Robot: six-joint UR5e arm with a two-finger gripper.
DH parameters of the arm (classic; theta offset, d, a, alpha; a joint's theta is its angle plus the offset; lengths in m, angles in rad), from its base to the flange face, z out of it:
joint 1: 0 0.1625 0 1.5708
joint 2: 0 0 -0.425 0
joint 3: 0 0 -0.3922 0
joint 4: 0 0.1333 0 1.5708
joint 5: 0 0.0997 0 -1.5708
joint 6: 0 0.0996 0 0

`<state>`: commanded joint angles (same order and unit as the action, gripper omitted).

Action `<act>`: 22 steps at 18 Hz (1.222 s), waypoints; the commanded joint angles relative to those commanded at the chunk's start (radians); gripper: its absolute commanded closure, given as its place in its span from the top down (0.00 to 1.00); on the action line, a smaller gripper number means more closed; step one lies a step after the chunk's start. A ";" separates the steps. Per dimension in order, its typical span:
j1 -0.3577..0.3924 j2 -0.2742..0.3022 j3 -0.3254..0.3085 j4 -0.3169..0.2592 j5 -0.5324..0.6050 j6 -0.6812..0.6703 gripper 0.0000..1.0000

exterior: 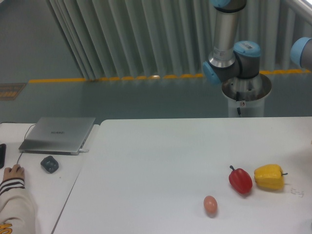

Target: Place the green peppers in a basket

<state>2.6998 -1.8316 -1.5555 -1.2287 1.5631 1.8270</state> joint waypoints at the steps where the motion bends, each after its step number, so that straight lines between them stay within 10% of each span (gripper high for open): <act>1: 0.000 0.000 0.000 0.002 0.002 0.002 1.00; 22: 0.051 0.021 -0.060 0.035 -0.043 -0.100 1.00</act>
<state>2.7504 -1.8101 -1.6153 -1.1934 1.5201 1.7273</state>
